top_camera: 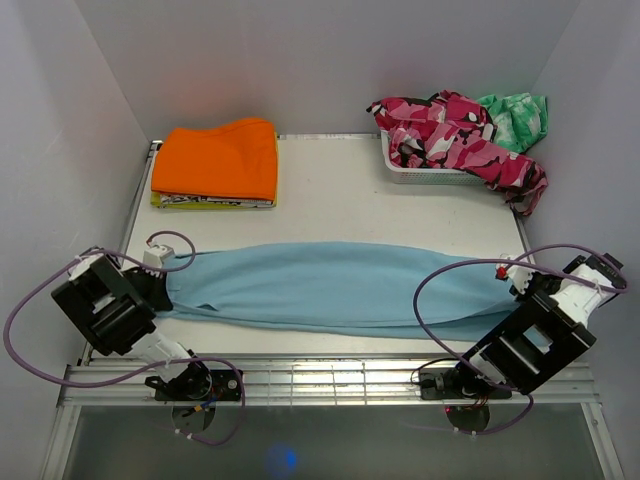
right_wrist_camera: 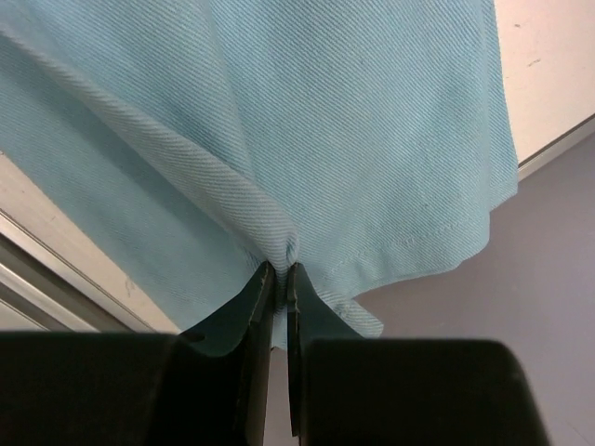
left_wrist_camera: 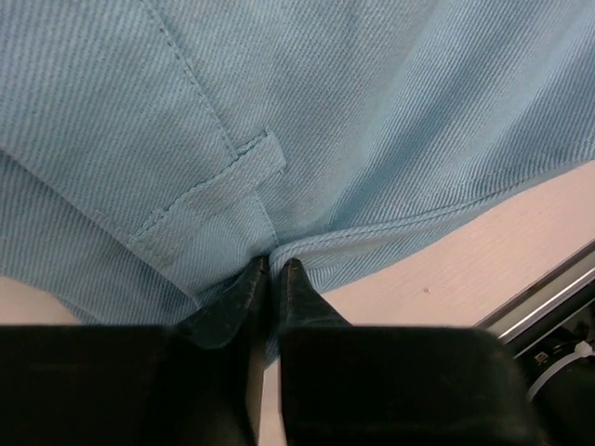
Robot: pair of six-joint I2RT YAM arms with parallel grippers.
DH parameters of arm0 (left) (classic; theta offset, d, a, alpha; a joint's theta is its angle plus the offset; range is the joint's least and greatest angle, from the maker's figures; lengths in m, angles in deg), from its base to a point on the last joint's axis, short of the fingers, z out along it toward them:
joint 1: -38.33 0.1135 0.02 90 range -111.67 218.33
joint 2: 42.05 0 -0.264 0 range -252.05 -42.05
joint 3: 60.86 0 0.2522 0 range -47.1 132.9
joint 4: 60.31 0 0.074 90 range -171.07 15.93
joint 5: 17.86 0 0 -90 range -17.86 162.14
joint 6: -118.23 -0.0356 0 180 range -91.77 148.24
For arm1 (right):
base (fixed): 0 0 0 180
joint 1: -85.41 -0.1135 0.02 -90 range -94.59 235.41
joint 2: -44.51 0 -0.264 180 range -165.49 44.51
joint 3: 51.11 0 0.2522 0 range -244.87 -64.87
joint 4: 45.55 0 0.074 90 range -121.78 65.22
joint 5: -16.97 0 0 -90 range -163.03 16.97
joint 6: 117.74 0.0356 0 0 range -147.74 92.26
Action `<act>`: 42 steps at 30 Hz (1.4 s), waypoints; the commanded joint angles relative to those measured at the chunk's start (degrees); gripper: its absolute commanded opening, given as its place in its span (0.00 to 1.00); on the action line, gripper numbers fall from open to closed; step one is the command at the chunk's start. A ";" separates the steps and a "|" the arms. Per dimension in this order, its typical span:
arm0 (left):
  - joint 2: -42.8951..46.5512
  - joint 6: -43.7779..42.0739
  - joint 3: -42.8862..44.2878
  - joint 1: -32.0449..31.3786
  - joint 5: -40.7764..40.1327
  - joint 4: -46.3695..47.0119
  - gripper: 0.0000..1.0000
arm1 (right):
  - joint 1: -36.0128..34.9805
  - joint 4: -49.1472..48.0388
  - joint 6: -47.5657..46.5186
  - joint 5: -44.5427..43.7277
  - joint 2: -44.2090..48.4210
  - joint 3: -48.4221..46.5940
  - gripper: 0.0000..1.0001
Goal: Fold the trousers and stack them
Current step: Fold the trousers
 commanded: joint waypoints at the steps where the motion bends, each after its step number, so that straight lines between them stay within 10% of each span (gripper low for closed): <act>1: -1.76 -2.39 1.09 0.77 -6.94 10.32 0.34 | 0.61 -3.62 -15.29 -4.68 2.28 0.71 0.08; 3: 1.47 -6.16 3.90 1.82 -1.34 4.10 0.62 | 0.87 -3.79 -15.20 -5.03 2.02 0.28 0.10; 4: 2.89 -7.74 4.78 2.35 0.53 1.71 0.97 | 0.96 -3.71 -14.50 -5.12 1.76 -0.24 0.19; 14: 11.78 -17.96 18.75 3.23 13.71 -20.37 0.98 | 7.72 7.97 -16.69 -1.78 -2.55 -16.76 0.82; 20: 9.06 -3.30 21.58 1.31 17.52 -14.24 0.93 | 7.56 17.72 -12.66 3.58 -5.19 -25.74 0.83; 30: 0.54 33.18 19.38 -0.02 5.13 5.55 0.79 | -5.88 5.62 9.65 -3.01 5.27 -2.99 0.76; 42: -1.92 41.46 16.38 -0.19 1.86 12.14 0.75 | -19.86 -4.32 33.83 -7.92 1.06 3.79 0.67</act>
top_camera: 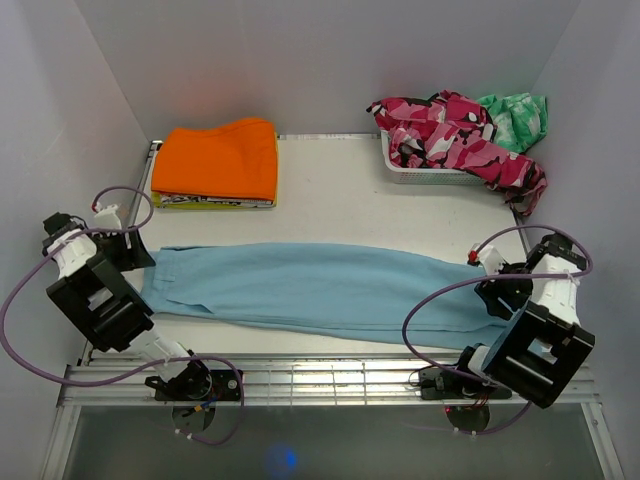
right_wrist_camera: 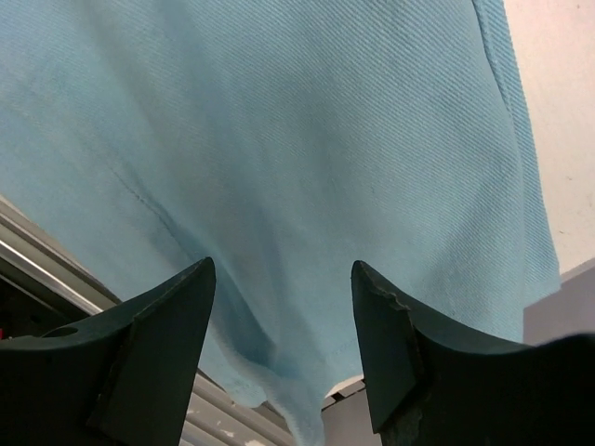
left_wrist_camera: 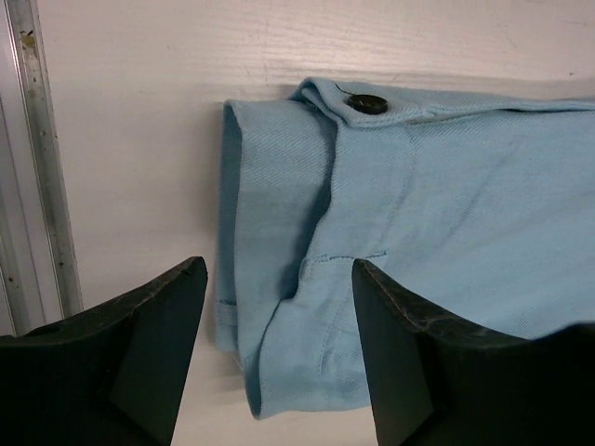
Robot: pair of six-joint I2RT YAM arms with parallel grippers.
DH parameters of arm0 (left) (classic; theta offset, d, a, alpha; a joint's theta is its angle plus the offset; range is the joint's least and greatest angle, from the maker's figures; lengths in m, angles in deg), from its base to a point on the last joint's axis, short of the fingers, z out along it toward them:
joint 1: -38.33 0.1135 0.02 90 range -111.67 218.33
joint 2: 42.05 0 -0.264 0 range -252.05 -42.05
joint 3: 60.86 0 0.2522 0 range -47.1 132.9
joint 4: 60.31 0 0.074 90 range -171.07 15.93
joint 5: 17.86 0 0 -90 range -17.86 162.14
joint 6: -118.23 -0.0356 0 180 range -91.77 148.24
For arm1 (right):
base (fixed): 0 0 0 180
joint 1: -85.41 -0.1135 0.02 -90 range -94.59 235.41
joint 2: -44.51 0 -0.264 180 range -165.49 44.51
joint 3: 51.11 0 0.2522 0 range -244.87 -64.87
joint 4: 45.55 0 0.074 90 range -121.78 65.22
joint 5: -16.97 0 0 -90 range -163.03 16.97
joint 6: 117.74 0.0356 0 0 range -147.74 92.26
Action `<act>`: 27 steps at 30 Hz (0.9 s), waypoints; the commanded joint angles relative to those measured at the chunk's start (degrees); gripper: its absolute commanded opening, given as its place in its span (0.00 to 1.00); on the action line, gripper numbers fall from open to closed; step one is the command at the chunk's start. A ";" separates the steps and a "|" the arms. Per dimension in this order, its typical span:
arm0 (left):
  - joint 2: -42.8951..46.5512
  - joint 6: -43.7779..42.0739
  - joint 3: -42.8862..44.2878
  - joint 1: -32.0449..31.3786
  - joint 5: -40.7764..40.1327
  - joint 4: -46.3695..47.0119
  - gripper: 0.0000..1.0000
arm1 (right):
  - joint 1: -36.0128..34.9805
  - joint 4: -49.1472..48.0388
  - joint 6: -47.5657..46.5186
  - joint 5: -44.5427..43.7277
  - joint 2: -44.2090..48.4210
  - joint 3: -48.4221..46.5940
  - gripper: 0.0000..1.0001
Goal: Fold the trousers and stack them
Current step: Fold the trousers
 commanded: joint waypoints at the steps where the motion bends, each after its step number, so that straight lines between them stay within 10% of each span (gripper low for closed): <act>1: -1.42 2.84 0.91 0.07 0.86 3.20 0.74 | -2.84 -4.43 9.01 -2.95 -2.90 -0.03 0.66; 13: -4.15 0.12 -1.90 -0.11 10.53 4.26 0.54 | -6.89 -9.62 12.80 -11.74 -6.51 3.30 0.59; 21: -6.26 1.69 3.01 -0.20 13.43 4.00 0.18 | -8.12 -14.53 11.48 -16.83 -6.16 7.52 0.51; 23: -6.35 1.61 3.72 -0.28 13.26 3.47 0.18 | -8.12 -15.77 11.13 -17.45 -6.16 8.05 0.50; 27: -4.95 1.87 3.91 -0.28 11.24 4.08 0.53 | -8.21 -16.12 10.87 -17.45 -6.34 8.49 0.50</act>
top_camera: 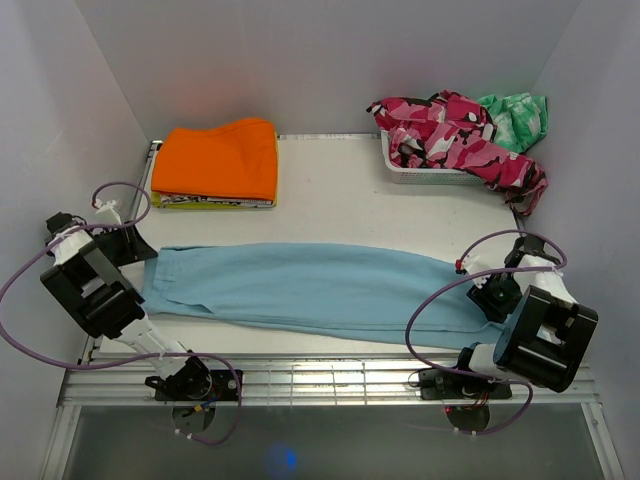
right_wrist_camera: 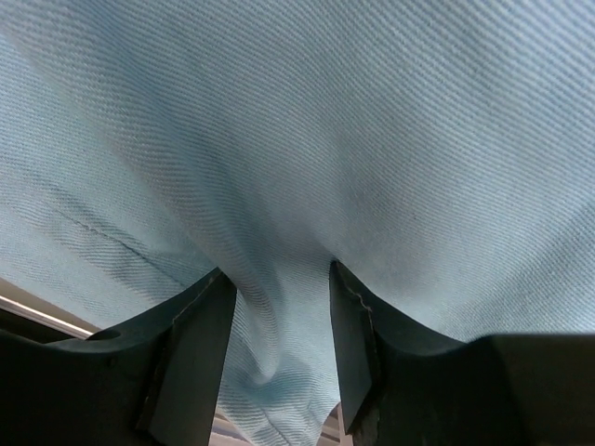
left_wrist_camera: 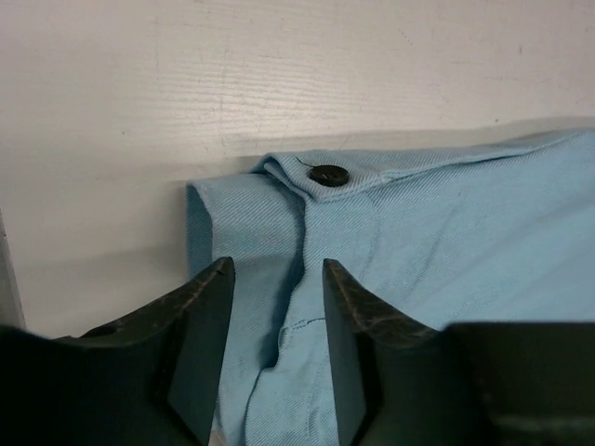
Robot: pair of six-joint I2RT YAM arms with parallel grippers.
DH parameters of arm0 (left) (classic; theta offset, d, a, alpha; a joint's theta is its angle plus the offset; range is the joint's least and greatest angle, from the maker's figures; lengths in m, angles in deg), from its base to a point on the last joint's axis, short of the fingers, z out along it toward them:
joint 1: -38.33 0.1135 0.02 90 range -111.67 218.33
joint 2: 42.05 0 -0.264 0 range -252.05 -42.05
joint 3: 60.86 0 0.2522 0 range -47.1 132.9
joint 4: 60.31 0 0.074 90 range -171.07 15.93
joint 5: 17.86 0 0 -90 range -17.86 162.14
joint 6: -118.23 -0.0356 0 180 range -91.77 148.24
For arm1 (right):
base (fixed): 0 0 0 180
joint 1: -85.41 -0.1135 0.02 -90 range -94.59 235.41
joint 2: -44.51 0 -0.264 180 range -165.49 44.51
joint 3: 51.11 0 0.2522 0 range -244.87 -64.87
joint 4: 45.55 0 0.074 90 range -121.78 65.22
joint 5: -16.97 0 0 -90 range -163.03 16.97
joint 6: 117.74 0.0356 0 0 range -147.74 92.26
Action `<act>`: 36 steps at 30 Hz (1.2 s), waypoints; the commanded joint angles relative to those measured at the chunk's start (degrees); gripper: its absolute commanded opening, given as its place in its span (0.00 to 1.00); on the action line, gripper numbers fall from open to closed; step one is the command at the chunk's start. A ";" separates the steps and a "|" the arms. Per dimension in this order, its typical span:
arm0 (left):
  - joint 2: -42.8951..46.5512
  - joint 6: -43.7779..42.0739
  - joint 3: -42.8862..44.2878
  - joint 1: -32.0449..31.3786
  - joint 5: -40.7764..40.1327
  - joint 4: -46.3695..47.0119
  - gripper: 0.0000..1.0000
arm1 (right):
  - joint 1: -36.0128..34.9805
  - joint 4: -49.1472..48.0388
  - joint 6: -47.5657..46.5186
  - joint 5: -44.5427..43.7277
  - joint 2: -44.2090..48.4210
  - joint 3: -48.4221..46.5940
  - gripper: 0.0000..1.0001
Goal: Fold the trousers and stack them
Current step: Fold the trousers
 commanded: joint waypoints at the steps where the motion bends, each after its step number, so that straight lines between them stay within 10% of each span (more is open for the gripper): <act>1: 2.24 0.98 1.17 -0.15 0.00 0.89 0.55 | 0.03 -3.88 -1.27 -2.83 -0.02 1.95 0.50; 11: -2.32 2.39 1.96 -0.15 -6.95 2.12 0.56 | -0.49 -8.01 -2.85 -8.54 0.68 5.55 0.43; 36: -2.94 -3.50 0.03 -0.86 5.00 -5.52 0.33 | -8.31 -10.91 2.95 -11.00 -1.34 7.49 0.40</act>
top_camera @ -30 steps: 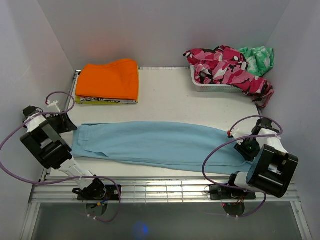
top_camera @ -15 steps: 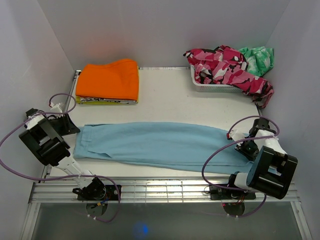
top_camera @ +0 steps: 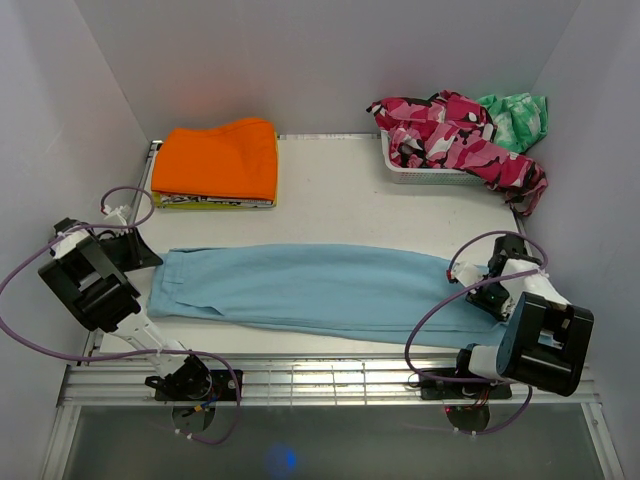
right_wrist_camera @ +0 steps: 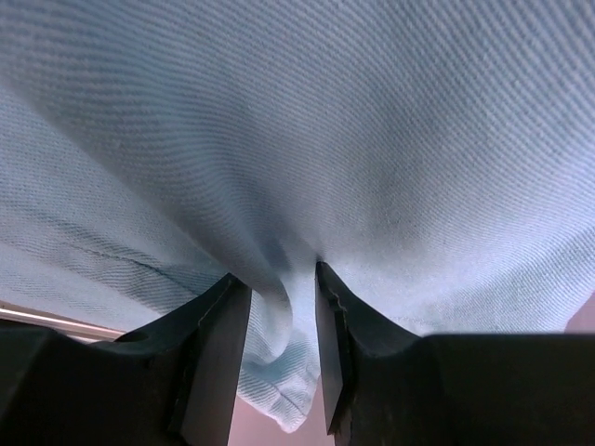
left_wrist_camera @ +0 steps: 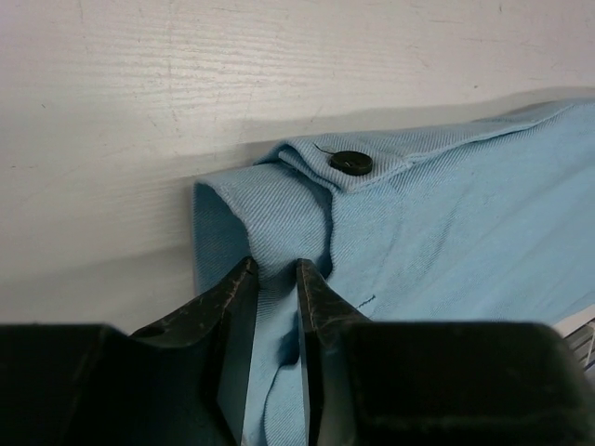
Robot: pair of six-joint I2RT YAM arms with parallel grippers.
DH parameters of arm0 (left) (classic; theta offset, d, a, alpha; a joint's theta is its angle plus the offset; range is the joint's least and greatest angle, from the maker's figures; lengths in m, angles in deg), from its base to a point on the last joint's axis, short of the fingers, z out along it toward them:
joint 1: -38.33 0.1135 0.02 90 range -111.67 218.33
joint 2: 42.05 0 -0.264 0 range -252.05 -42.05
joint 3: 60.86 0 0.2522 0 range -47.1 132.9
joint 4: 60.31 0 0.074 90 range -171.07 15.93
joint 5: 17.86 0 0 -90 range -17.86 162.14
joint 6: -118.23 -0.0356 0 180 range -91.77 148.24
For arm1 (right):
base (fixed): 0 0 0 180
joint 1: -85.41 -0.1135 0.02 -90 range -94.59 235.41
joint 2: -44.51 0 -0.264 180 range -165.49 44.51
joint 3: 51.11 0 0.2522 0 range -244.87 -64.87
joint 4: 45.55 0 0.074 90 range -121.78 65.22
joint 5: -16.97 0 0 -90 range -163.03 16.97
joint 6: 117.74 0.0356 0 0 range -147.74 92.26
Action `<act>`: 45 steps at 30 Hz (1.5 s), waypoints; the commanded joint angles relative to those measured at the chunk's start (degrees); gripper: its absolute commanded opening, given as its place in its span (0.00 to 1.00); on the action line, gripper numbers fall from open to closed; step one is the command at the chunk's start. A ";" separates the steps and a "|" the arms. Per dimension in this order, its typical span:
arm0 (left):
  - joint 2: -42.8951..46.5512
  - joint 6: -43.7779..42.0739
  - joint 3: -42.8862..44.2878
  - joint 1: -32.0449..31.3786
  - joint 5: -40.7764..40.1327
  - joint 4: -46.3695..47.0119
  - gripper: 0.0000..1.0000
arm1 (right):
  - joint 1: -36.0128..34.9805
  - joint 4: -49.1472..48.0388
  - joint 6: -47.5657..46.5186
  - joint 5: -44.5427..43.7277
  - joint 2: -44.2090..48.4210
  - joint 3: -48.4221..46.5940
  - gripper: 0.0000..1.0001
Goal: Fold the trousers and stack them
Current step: Fold the trousers
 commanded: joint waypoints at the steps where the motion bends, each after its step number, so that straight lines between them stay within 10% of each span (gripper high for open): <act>1: 0.95 -0.75 -0.74 -0.42 2.91 -0.45 0.33 | -0.82 -5.63 2.51 2.90 -3.91 3.54 0.41; 12: 1.57 0.84 -3.99 -0.33 0.44 2.27 0.45 | -1.17 -7.29 6.21 6.68 -8.40 2.48 0.46; 22: 5.16 -0.22 -0.66 -0.33 5.01 -1.50 0.00 | -1.61 -10.02 5.69 5.28 -10.16 4.24 0.46; 37: -0.98 3.82 5.07 -0.68 0.81 2.18 0.00 | -1.87 -13.54 4.28 1.75 -10.43 6.70 0.46; 45: 0.94 4.52 1.28 0.02 -2.72 5.97 0.51 | -1.79 -9.51 5.24 4.38 -8.06 4.60 0.48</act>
